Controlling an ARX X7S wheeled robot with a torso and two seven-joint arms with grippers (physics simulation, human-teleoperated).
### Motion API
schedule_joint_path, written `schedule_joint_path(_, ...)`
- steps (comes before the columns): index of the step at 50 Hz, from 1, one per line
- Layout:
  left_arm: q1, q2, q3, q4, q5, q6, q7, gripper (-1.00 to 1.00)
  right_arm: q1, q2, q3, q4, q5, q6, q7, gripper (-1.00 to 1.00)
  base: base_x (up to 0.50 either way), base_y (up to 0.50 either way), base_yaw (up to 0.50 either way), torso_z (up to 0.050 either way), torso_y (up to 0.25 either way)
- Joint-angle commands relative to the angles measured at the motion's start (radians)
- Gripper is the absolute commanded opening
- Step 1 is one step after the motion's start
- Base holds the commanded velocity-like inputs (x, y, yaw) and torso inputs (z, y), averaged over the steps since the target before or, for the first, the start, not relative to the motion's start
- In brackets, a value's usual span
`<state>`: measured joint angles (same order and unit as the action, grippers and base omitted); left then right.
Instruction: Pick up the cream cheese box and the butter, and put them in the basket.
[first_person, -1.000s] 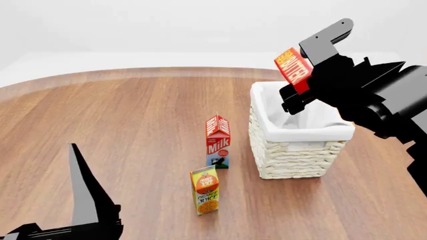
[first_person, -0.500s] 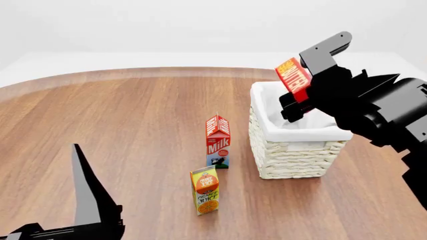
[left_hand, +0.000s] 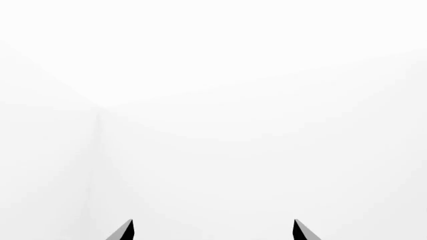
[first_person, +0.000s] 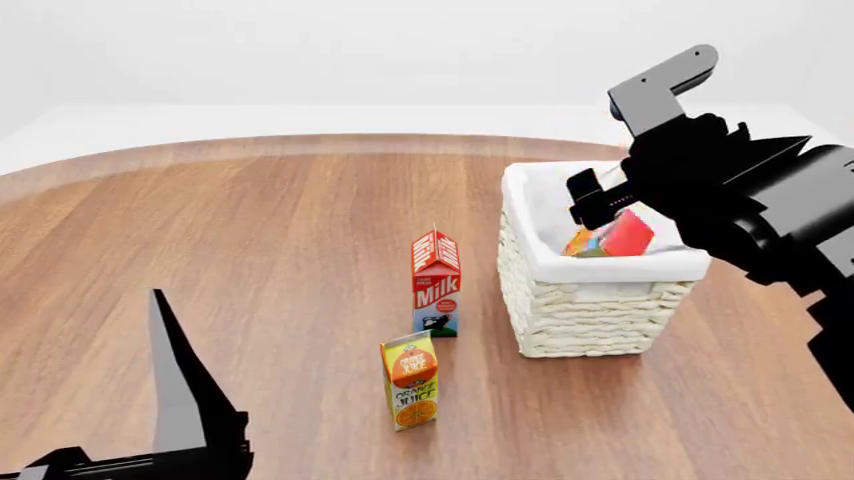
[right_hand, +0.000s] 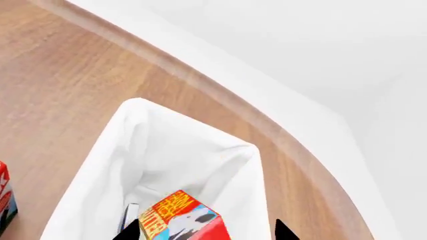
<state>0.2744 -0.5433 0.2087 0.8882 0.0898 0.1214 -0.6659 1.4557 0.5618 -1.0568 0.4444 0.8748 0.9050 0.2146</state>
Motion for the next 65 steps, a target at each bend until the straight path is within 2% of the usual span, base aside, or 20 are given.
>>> schedule_joint_path(1, 0.006, 0.016, -0.022, 0.000, 0.020, 0.029, 0.013, 1.00, 0.012, -0.019, 0.030, 0.007, -0.040, -0.004, -0.019, 1.00, 0.00, 0.00, 0.00, 0.000, 0.000)
schedule_joint_path(31, 0.004, 0.015, -0.022, -0.007, 0.017, 0.030, 0.011, 1.00, 0.023, -0.013, 0.034, -0.018, -0.038, 0.006, -0.015, 1.00, 0.00, 0.00, 0.00, 0.000, 0.000)
schedule_joint_path(56, 0.006, 0.016, -0.019, 0.002, 0.024, 0.023, 0.013, 1.00, 0.080, 0.228, 0.243, -0.570, 0.221, 0.173, 0.207, 1.00, 0.00, 0.00, 0.00, 0.000, 0.000)
schedule_joint_path(65, 0.004, 0.015, -0.022, 0.007, 0.025, 0.016, 0.013, 1.00, 0.020, 0.327, 0.334, -0.758, 0.352, 0.170, 0.314, 1.00, 0.00, 0.00, 0.00, 0.000, 0.000)
